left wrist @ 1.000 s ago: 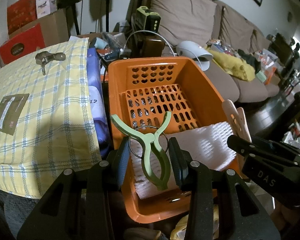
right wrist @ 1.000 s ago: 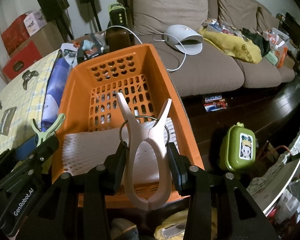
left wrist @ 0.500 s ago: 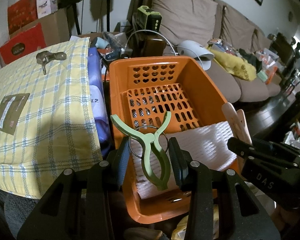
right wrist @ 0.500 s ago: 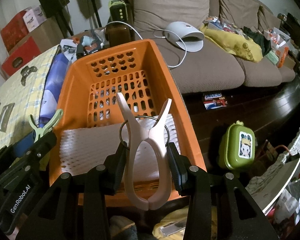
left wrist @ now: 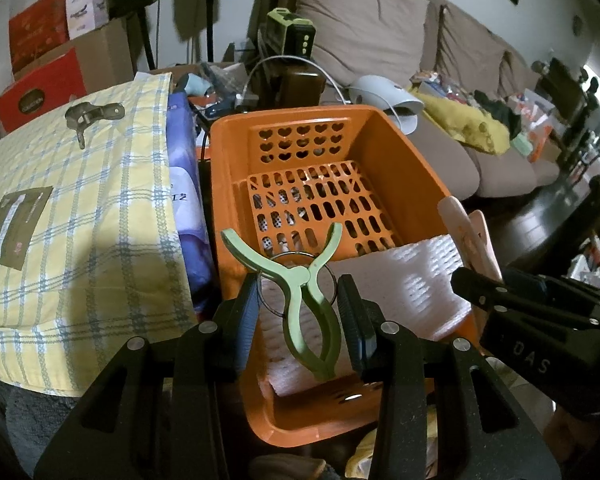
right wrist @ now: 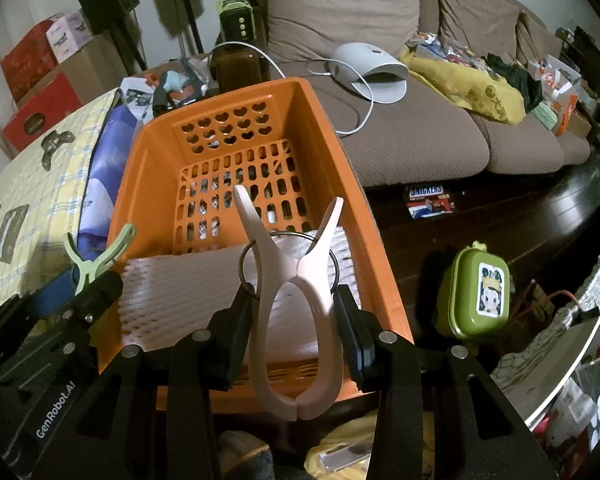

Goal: Organize objects
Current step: 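Bring the right gripper with the pink clothespin beside the left gripper over the basket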

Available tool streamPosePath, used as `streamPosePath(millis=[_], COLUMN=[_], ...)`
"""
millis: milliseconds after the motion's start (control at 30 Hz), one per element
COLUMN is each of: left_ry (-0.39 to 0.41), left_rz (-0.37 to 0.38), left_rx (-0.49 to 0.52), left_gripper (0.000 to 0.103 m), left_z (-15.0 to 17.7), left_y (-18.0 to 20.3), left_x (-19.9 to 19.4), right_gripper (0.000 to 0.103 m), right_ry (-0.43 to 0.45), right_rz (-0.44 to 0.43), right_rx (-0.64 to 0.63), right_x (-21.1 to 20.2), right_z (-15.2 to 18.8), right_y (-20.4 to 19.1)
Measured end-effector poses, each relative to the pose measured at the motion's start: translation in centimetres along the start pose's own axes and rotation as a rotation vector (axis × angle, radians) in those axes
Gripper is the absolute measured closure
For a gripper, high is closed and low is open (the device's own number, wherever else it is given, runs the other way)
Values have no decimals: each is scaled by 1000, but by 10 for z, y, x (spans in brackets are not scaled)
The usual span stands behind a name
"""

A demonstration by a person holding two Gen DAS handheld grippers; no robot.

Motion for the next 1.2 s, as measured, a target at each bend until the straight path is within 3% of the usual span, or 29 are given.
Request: streamPosePath(millis=[1200], left_ry=[-14], left_rz=[12], left_rx=[37], left_gripper=[67], left_z=[8], left_y=[17], left_x=[5], right_gripper=[62], right_ry=[-1], right_rz=[-11], right_rx=[0], right_x=[1], right_z=[-1], right_y=[-2])
Point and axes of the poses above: each gripper's, at about its wrist camera, not at the fingertips, and x roughly the way its jaws point, y to its right, z to its underside, the point moved 4 cm from there along x, roughly the way its jaws point, and after that the axes turned 2 degrees about y, right-handed, at the moved point
